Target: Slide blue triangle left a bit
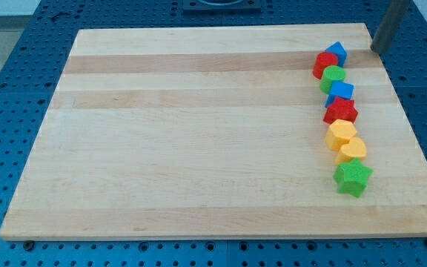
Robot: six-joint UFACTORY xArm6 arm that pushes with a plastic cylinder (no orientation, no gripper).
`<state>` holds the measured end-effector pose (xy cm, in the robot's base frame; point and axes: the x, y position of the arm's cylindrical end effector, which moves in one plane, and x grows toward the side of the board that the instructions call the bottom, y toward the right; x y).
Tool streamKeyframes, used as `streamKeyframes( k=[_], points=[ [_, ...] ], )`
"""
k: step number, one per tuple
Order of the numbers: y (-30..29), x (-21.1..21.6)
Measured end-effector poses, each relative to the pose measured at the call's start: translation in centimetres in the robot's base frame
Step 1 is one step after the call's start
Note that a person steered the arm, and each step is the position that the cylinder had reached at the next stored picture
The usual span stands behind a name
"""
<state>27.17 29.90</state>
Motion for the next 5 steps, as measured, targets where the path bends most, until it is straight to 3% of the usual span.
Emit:
streamKeyframes(
  k=[5],
  points=[
    [-1.2, 2.2]
  ],
)
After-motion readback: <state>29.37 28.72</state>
